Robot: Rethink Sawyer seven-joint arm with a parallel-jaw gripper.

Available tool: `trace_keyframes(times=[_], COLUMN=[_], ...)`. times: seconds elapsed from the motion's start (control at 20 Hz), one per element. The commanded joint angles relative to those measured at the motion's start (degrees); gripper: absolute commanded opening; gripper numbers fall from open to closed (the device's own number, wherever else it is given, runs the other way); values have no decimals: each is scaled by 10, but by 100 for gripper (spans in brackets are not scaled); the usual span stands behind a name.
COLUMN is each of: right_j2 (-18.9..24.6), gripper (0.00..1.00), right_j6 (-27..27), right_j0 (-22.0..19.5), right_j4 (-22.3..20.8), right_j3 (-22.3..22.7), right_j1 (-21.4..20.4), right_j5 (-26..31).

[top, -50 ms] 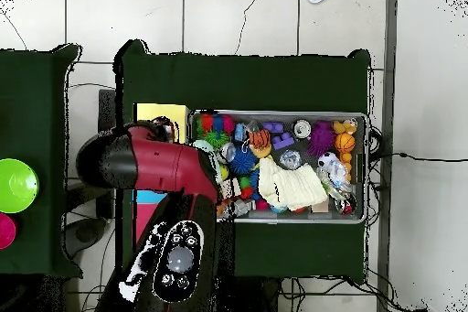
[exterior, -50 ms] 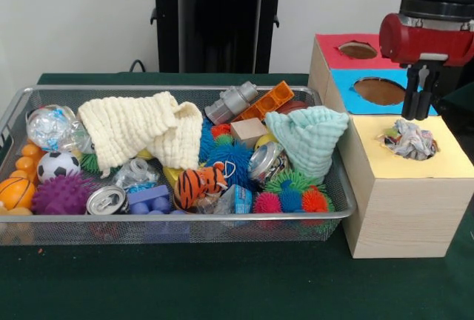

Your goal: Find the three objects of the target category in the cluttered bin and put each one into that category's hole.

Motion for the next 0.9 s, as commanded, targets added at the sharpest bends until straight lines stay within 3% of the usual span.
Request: trace_keyframes(times=[0.05, 0.9], right_j2=[39, 71], gripper=[0, 0], right_j6=[130, 141], right_j0=[-9, -13], right_j4=[4, 28], right_j3=[33, 38], right_j1=[41, 52], right_j5=[-2, -1])
